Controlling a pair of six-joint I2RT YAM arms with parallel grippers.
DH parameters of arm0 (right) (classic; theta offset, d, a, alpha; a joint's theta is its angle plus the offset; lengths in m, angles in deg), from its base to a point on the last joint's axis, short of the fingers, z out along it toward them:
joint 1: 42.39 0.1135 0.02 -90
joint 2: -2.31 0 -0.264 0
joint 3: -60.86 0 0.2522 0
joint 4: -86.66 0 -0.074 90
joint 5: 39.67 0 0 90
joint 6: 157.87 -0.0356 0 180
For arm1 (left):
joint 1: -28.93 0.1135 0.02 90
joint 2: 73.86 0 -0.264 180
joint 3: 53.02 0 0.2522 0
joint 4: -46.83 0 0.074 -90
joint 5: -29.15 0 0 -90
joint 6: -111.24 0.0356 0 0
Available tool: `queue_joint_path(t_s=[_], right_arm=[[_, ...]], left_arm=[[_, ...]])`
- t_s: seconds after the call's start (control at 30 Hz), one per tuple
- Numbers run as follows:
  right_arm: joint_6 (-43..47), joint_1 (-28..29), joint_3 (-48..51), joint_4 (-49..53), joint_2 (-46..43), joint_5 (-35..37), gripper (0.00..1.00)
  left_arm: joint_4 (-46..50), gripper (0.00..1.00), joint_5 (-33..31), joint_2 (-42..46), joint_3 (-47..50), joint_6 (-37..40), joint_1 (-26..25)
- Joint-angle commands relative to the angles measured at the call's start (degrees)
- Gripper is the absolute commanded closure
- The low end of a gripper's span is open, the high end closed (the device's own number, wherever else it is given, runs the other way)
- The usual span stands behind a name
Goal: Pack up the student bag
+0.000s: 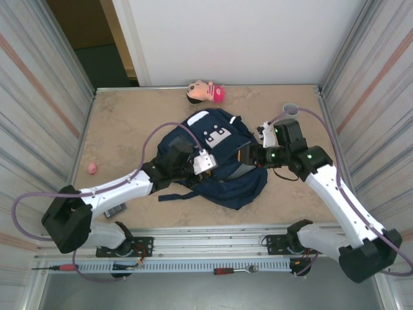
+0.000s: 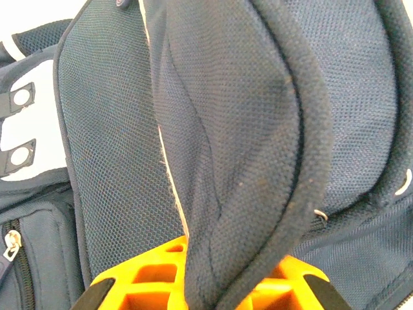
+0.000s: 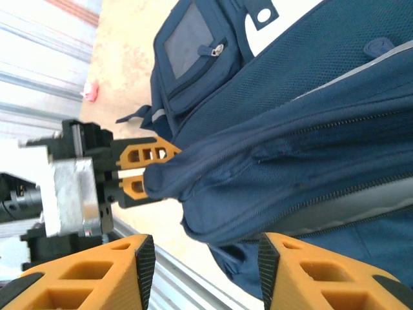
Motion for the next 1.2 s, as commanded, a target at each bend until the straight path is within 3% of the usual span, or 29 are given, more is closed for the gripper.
queue_joint_path(t_s=[0.0,0.27,0.5,0.77,0.93,1.17], right_arm=[[1.6,1.5,2.6,2.7,-4.1,6.9,0.54],[2.5,8.6,4.6,2.8,-7.1,14.7,0.54],[3.7,20.8,6.7,1.9,-4.2,21.3,0.54],[2.2,28.2,8.9,1.9,-2.2,24.1,0.53],[2.8,27.3,10.1,0.1,-2.2,25.9,0.49],[2.2,23.8,12.2,-4.7,0.8,21.0,0.5]], left_arm=[[-1.7,1.0,3.1,-1.0,0.0,-7.5,0.4],[-2.3,1.0,0.5,-2.3,-0.8,-18.4,0.4],[-1.3,1.0,-0.8,-2.7,-1.4,-20.7,0.4],[-3.0,1.0,1.2,-3.6,-1.4,-22.1,0.3],[-4.5,1.0,5.2,-6.4,-2.6,-23.4,0.2],[-3.0,1.0,7.6,-7.9,-4.2,-24.3,-0.2]])
